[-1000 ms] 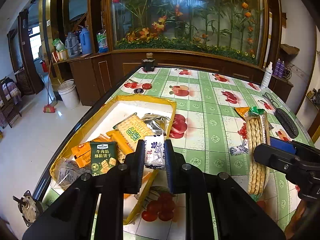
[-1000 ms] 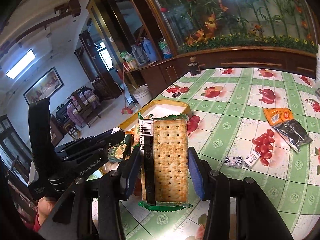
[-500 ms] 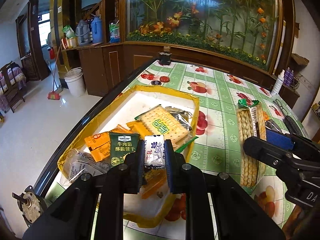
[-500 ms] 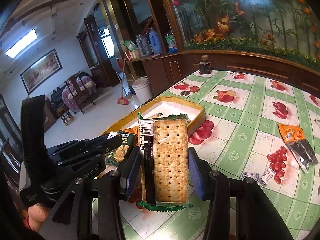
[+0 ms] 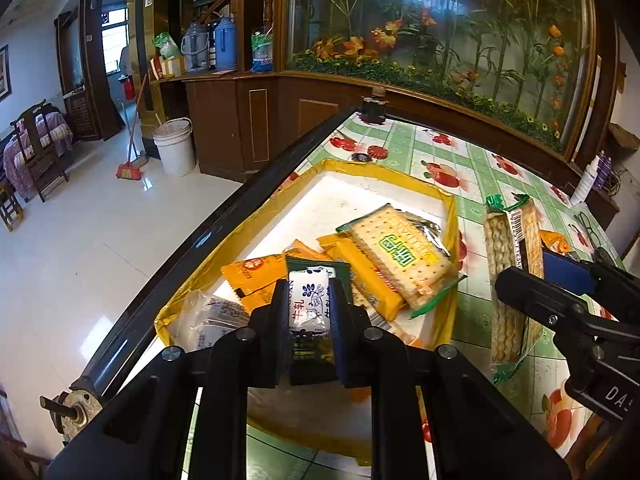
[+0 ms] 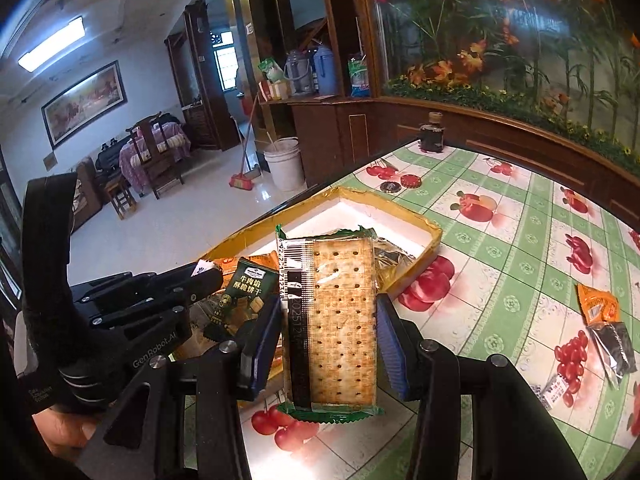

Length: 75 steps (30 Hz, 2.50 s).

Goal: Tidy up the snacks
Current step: 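Carry the candy packet and cracker pack over the white tray with both tools, then lower both items into the tray and open both tools to release them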

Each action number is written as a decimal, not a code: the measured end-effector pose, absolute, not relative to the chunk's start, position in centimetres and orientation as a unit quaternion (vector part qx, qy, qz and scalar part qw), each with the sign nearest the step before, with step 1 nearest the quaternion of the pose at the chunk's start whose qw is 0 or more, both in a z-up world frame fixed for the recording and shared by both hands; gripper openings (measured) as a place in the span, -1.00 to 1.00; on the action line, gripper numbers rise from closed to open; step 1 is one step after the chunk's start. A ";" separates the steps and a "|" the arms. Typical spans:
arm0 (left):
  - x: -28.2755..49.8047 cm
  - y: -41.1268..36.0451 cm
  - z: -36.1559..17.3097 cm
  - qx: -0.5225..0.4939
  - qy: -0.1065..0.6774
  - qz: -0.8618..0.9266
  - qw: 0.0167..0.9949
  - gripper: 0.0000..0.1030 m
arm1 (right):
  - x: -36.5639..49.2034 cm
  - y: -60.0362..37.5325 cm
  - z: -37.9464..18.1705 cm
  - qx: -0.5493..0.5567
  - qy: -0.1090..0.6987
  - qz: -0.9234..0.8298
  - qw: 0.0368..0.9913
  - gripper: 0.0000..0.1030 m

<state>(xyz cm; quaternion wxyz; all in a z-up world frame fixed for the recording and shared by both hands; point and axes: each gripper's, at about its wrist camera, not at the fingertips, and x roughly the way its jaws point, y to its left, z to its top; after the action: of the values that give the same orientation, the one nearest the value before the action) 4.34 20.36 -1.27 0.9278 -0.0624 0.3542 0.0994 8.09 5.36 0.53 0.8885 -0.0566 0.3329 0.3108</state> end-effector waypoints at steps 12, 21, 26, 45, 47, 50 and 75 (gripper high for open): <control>6.1 20.8 -2.0 -0.056 0.373 0.101 0.921 -0.68 | 13.3 7.3 -0.6 0.004 0.352 0.330 0.876 -0.09; 7.9 20.4 -2.9 -0.042 0.383 0.105 0.917 -0.68 | 16.7 9.2 -1.7 0.005 0.358 0.317 0.878 -0.08; 8.2 20.6 -3.2 -0.041 0.388 0.108 0.915 -0.68 | 17.8 9.4 -2.9 0.007 0.366 0.315 0.876 -0.08; 8.6 20.5 -3.6 -0.033 0.394 0.114 0.912 -0.68 | 19.6 9.7 -5.0 0.017 0.386 0.302 0.871 -0.08; 8.6 20.5 -3.7 -0.033 0.395 0.114 0.911 -0.68 | 19.7 9.5 -5.1 0.022 0.387 0.302 0.871 -0.08; 8.9 20.7 -3.9 -0.037 0.397 0.115 0.910 -0.68 | 19.9 9.6 -5.2 0.022 0.387 0.301 0.871 -0.07; 7.0 21.1 -1.5 -0.108 0.369 0.130 0.914 -0.33 | 16.9 4.3 -0.8 0.114 0.339 0.297 0.885 0.79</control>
<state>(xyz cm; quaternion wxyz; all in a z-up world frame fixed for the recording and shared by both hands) 7.01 21.13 -1.51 0.9138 -0.1078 0.3693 0.1303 16.91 4.32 -0.83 0.8854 0.1136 0.3393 0.2966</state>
